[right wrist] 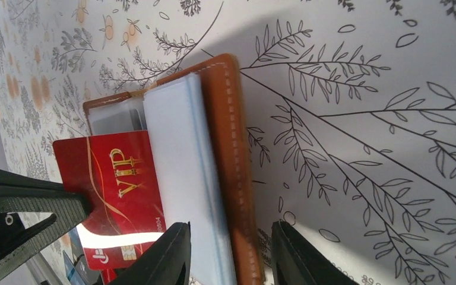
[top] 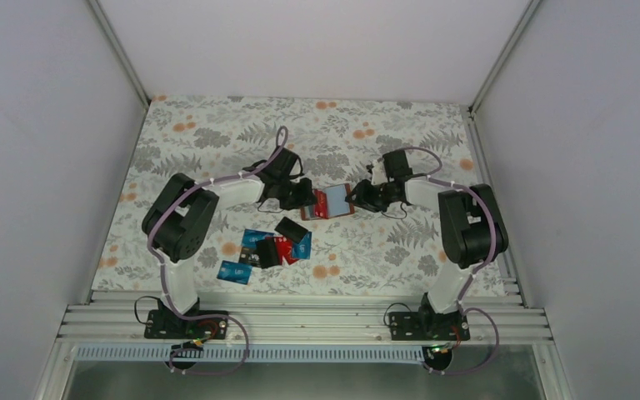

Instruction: Put the credit cards into the card holder

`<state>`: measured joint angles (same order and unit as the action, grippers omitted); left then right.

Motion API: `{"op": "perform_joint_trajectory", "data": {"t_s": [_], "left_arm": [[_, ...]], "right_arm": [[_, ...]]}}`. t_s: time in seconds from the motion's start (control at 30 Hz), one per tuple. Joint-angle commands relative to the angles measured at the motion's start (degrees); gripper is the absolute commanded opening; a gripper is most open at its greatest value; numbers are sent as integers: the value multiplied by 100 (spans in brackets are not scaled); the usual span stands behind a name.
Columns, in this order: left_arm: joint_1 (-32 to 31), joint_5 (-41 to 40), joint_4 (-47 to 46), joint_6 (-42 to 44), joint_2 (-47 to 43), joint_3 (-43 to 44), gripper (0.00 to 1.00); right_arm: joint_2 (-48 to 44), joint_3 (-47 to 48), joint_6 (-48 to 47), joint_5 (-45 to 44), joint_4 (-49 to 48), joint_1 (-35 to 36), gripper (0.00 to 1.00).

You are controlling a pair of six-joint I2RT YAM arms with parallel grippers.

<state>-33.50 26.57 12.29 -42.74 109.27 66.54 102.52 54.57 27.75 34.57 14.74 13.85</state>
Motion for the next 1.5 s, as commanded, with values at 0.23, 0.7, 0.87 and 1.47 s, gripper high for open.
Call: {"op": "perform_joint_trajectory", "data": {"t_s": [0.23, 0.7, 0.87, 1.47], "left_arm": [[105, 396, -124, -187, 250, 132, 2], [189, 472, -184, -76, 380, 163, 2], [226, 463, -109, 54, 467, 286, 2], [289, 529, 22, 331, 613, 526, 2]], "right_arm": [[237, 77, -153, 127, -215, 3, 35], [390, -11, -251, 165, -225, 3, 32], [461, -41, -277, 182, -243, 12, 32], [655, -18, -358, 121, -212, 12, 32]]}}
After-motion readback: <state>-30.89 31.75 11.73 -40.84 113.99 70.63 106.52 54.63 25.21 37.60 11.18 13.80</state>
